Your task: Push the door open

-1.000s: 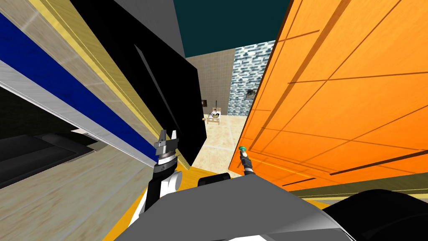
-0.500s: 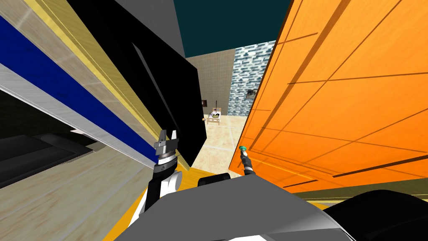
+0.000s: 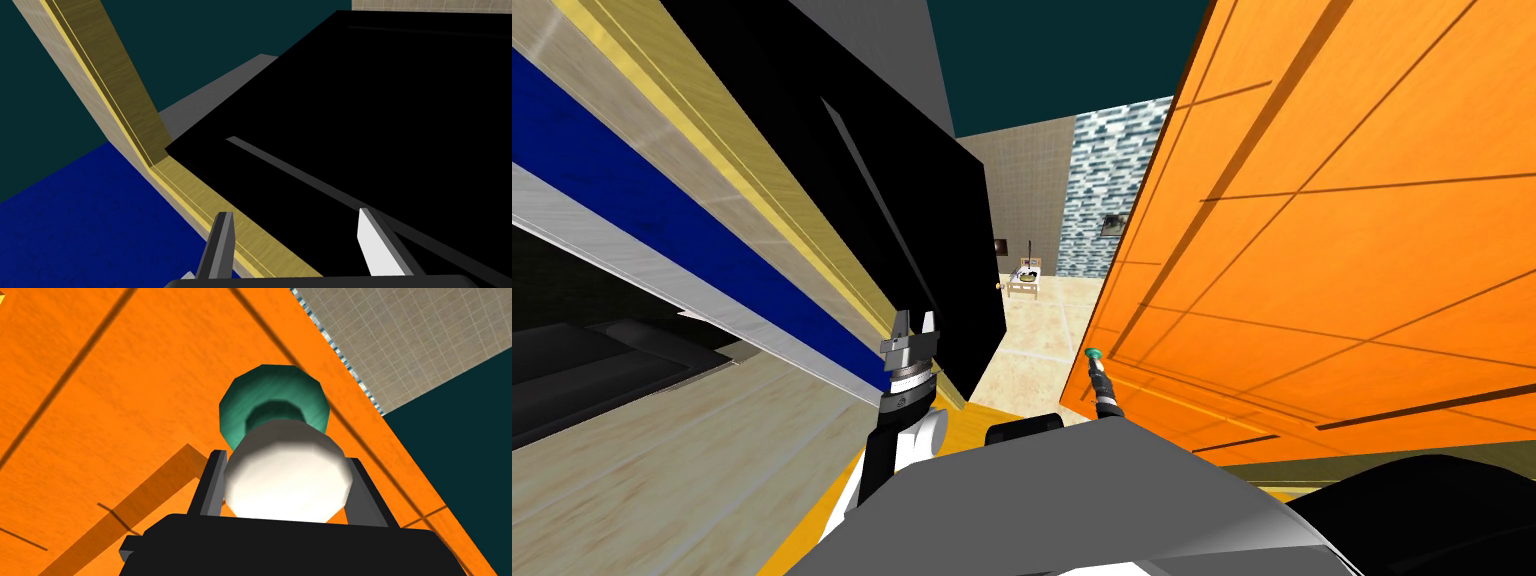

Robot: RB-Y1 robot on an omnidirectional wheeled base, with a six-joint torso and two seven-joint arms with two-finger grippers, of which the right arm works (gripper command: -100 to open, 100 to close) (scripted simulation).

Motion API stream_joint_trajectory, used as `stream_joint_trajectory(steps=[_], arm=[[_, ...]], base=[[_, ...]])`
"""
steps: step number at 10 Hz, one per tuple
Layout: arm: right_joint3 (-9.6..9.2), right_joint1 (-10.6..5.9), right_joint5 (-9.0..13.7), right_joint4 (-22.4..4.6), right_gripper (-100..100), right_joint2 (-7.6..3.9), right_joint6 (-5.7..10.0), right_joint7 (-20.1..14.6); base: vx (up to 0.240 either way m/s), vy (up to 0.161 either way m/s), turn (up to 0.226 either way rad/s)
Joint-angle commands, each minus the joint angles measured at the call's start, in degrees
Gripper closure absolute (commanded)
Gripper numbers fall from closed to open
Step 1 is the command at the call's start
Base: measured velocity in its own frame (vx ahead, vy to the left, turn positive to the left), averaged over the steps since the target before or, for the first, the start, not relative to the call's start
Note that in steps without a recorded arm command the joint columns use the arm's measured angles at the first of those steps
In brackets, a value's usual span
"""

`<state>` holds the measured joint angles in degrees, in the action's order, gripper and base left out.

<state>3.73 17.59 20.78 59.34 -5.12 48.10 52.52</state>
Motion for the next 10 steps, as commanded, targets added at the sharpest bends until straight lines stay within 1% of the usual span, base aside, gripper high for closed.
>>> stream_joint_trajectory(steps=[1,2,3,4,5,6,7,8,9,10], arm=[[0.72,-0.21,0.5,-0.5,100,-0.42,0.29,-1.6],[0.99,-0.69,0.9,-1.0,100,-0.47,0.36,-3.9],[1.29,-1.2,1.4,-1.5,100,-0.52,0.44,-5.3],[1.29,-1.2,1.4,-1.5,100,-0.52,0.44,-6.3],[1.59,-1.72,1.9,-1.9,100,-0.57,0.51,-8.1],[1.59,-1.72,1.9,-1.9,100,-0.57,0.51,-8.7],[1.88,-2.23,2.4,-2.4,100,-0.61,0.58,-10.8],[1.88,-2.23,2.4,-2.4,100,-0.61,0.58,-11.0],[2.18,-2.74,2.9,-2.9,100,-0.66,0.66,-13.2],[2.18,-2.74,2.9,-2.9,100,-0.66,0.66,-13.4]], base=[[0.024,-0.003,-0.006],[0.029,-0.006,-0.006],[0.047,-0.005,-0.011],[0.035,-0.009,-0.004],[0.031,-0.01,0.009],[0.026,-0.004,-0.003],[0.029,-0.004,-0.006],[0.024,-0.006,0.0],[0.025,-0.007,-0.009],[0.023,-0.005,0.002]])
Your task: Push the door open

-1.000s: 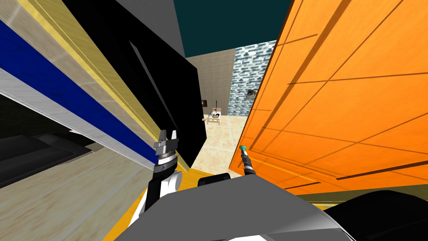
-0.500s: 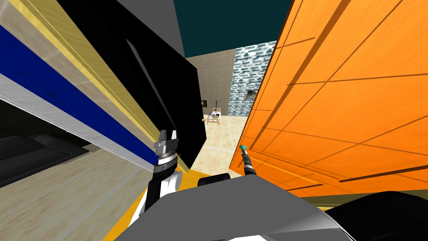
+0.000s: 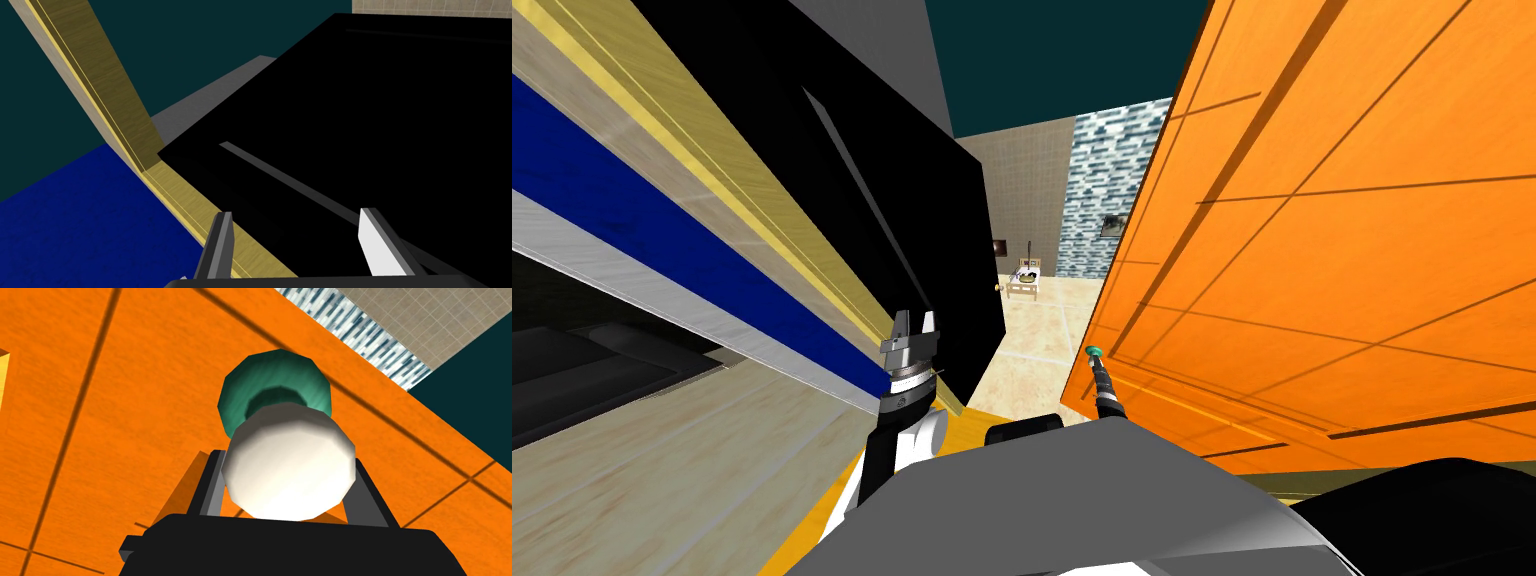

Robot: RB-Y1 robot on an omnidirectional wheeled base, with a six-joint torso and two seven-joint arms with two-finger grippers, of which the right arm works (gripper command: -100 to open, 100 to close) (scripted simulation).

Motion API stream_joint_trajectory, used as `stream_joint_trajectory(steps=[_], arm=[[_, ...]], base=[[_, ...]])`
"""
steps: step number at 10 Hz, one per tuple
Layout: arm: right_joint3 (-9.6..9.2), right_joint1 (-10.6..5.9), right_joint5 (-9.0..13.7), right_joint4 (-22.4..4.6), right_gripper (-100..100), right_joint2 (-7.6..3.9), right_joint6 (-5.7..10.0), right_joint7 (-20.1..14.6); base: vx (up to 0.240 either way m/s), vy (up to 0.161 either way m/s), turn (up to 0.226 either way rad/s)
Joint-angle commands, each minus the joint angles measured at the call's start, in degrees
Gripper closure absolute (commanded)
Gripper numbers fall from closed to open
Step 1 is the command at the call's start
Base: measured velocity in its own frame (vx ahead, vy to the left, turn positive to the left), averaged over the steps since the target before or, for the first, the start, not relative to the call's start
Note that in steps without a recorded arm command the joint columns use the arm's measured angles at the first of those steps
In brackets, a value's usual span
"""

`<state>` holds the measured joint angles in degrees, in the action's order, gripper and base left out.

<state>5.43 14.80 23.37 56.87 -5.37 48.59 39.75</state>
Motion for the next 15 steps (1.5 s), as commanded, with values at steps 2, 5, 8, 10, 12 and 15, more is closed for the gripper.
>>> stream_joint_trajectory(steps=[2,5,8,10,12,15], arm=[[0.79,-0.48,0.8,-0.9,100,-0.47,0.25,-3.0],[1.42,-1.57,1.8,-1.9,100,-0.55,0.4,-7.8],[2.05,-2.66,2.8,-3.0,100,-0.64,0.56,-12.2],[2.36,-3.21,3.4,-3.5,100,-0.68,0.64,-14.9],[2.69,-3.78,3.9,-4.0,100,-0.71,0.72,-17.3],[3.34,-4.9,5.0,-5.0,100,-0.79,0.88,-21.9]], base=[[0.033,-0.006,0.0],[0.039,-0.009,-0.005],[0.032,-0.008,-0.004],[0.028,-0.009,-0.006],[0.038,-0.011,-0.005],[0.033,-0.012,-0.014]])
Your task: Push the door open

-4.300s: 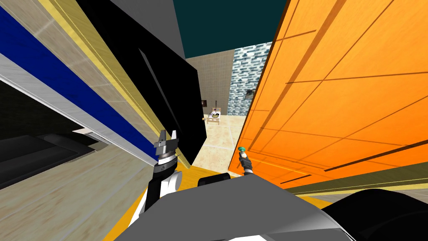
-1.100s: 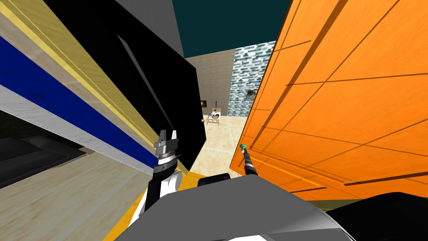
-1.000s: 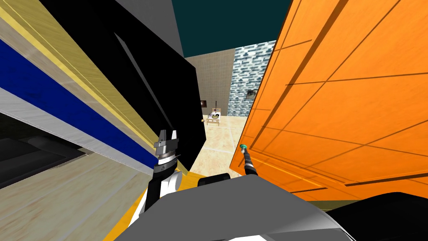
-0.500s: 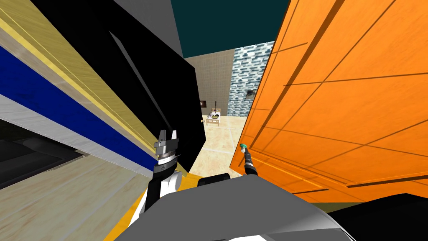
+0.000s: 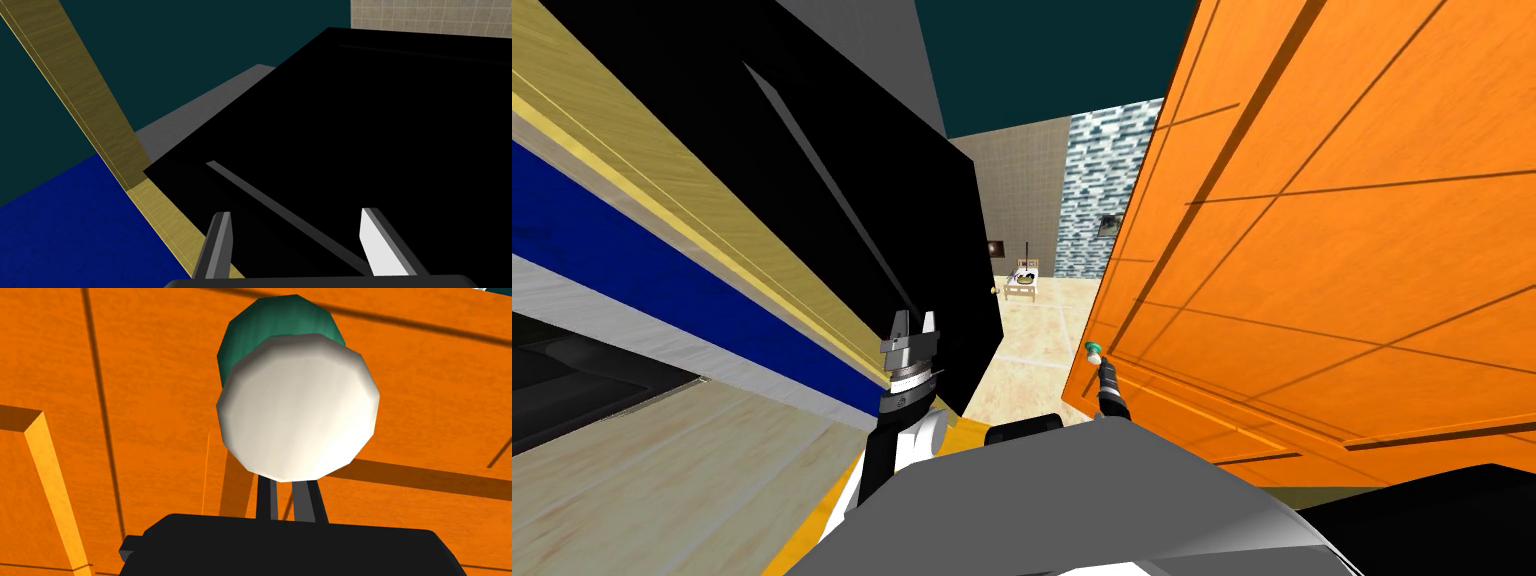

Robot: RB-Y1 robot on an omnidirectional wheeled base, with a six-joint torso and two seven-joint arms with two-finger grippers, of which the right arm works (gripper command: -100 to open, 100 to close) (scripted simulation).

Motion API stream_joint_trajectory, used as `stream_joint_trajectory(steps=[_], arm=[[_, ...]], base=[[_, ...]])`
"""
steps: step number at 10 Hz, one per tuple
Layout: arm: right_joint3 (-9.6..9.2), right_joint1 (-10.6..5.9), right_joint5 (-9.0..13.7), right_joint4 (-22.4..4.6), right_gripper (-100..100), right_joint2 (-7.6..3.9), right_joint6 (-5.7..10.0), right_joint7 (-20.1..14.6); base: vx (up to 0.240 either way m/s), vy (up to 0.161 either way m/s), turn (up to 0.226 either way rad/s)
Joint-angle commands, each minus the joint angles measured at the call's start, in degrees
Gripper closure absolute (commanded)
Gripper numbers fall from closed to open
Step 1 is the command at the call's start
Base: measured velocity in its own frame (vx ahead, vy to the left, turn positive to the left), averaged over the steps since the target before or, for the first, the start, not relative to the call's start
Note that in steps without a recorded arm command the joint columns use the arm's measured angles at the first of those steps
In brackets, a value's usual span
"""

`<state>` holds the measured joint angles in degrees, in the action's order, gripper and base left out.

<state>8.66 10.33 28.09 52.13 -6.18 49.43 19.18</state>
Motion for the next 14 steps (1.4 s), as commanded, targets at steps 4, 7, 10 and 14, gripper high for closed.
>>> stream_joint_trajectory(steps=[4,7,10,14], arm=[[1.35,0.48,-0.4,-1.8,-100,-0.93,1.08,2.4],[2.57,1.76,-1.4,-3.0,-100,-1.93,2.09,7.1],[3.59,2.82,-2.3,-4.0,-100,-2.77,2.94,11.7],[5.32,4.62,-3.7,-5.7,-100,-4.2,4.37,17.6]], base=[[0.017,0.055,0.012],[0.006,0.104,0.039],[0.016,0.079,0.018],[0.017,0.059,0.035]])
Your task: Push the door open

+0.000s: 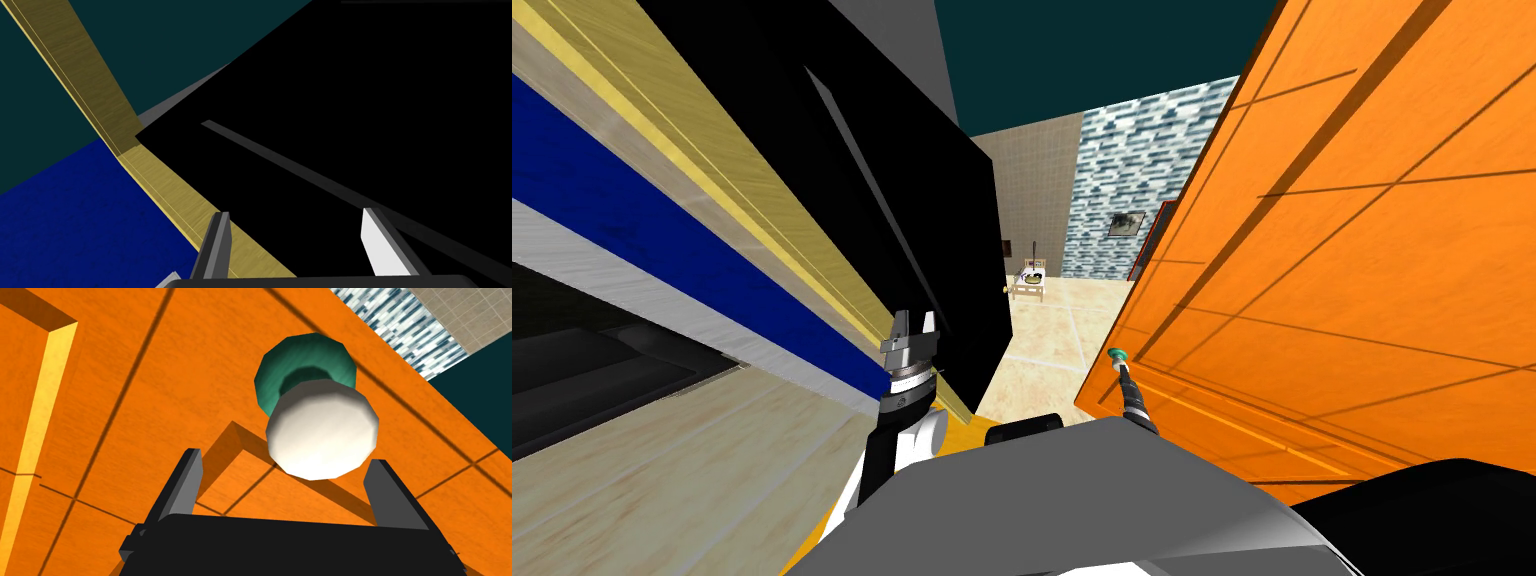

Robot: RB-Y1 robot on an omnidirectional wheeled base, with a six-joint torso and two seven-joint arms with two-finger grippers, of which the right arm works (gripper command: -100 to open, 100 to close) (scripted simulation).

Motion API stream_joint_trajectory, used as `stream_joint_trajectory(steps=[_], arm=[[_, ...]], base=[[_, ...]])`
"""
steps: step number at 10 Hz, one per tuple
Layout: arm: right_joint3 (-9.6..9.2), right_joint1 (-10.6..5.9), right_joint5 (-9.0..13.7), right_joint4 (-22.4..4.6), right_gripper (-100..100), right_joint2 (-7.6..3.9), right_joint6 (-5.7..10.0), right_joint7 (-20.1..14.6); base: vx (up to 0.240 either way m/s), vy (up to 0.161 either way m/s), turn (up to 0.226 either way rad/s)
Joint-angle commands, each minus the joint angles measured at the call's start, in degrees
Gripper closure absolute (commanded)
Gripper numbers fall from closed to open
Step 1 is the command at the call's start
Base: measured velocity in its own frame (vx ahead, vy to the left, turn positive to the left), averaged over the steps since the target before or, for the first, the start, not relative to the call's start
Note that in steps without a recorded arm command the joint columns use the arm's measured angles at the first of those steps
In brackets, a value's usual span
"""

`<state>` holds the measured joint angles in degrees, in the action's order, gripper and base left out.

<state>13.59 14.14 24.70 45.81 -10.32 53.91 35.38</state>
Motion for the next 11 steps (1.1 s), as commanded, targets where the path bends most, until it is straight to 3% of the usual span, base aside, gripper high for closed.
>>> stream_joint_trajectory(steps=[1,8,11], arm=[[0.38,0.81,-0.3,0.6,-100,-0.06,-0.11,2.4],[3.46,4.01,-2.8,-2.4,-100,-2.6,2.44,13.1],[4.06,4.64,-3.3,-3.0,-100,-3.09,2.93,16.4]], base=[[0.009,0.062,0.007],[0.012,0.062,0.031],[0.011,0.054,0.014]])
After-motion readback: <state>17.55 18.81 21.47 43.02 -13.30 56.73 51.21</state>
